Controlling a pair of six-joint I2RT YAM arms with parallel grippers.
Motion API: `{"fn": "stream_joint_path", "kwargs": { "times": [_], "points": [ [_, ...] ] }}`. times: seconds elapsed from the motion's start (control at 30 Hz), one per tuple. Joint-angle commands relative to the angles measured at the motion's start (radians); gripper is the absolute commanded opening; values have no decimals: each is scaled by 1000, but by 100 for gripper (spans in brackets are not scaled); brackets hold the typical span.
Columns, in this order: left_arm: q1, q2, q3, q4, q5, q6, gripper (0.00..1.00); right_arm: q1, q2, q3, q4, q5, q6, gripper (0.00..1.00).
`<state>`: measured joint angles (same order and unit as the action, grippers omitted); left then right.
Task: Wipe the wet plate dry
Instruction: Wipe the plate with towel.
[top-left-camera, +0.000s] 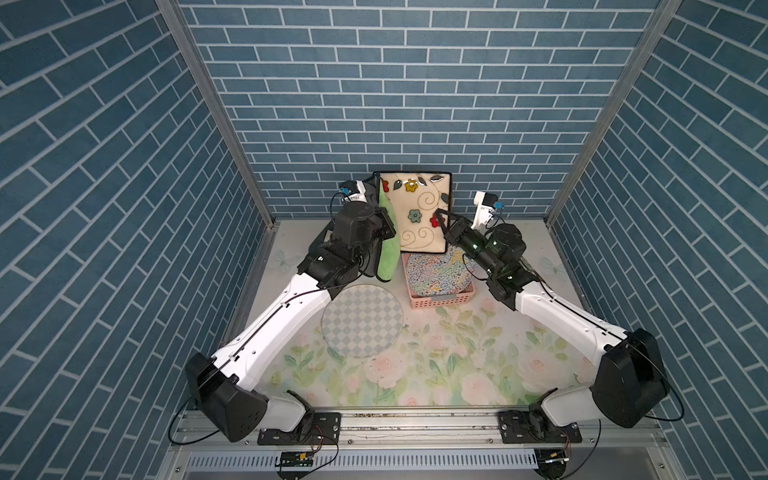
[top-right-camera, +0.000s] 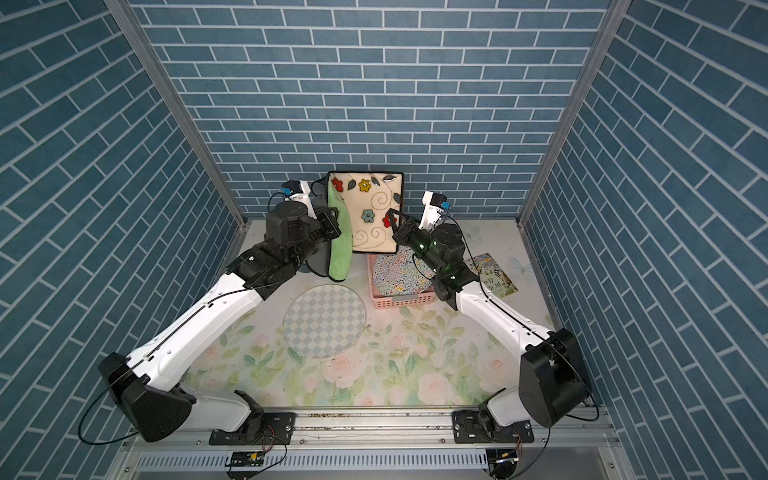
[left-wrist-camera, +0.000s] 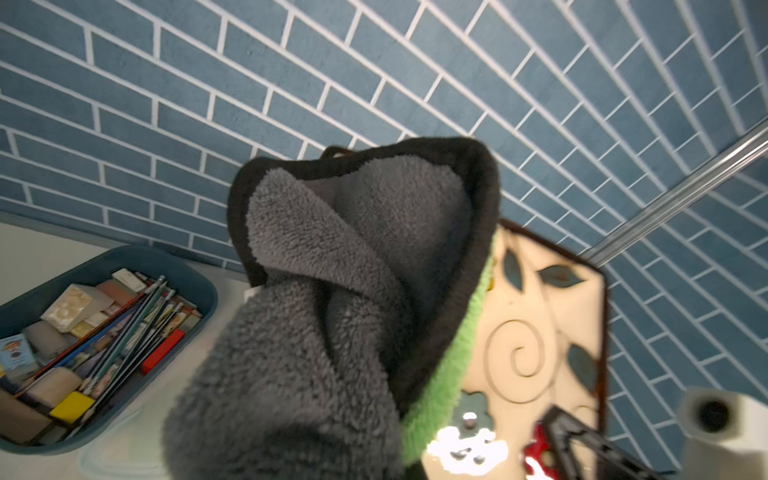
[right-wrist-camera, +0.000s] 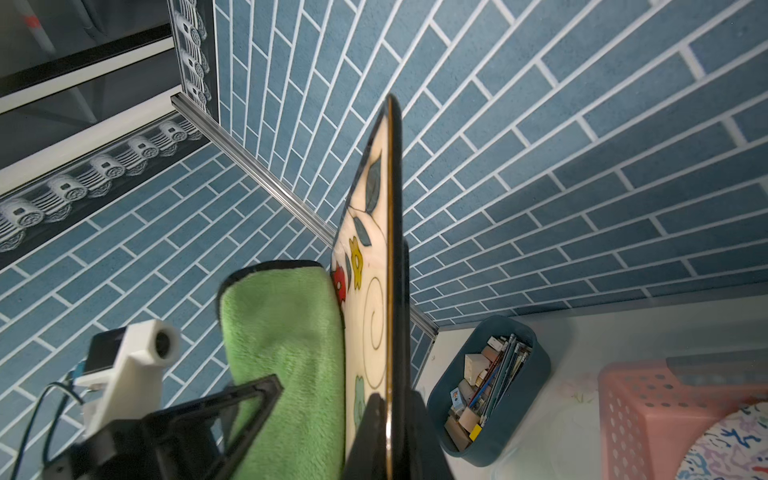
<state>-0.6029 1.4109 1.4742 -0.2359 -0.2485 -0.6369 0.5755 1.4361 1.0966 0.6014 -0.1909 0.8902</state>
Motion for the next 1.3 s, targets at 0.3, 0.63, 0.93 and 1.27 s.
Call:
{"fn": "stream_joint_path", "kwargs": {
  "times": [0.3,0.63,0.93,1.27],
  "points": [
    [139,83,60,27,328,90,0,102,-143,-19,276,-25,78,0],
    [131,125,107,44,363,70,0,63,-113,13,263,-103,92,0],
    [-7,264,223,11,476,151,0,79,-58,58,320,-147,97,0],
    [-42,223,101,12,505,110,0,-98,-52,5,383,-108,246,0]
  ]
}}
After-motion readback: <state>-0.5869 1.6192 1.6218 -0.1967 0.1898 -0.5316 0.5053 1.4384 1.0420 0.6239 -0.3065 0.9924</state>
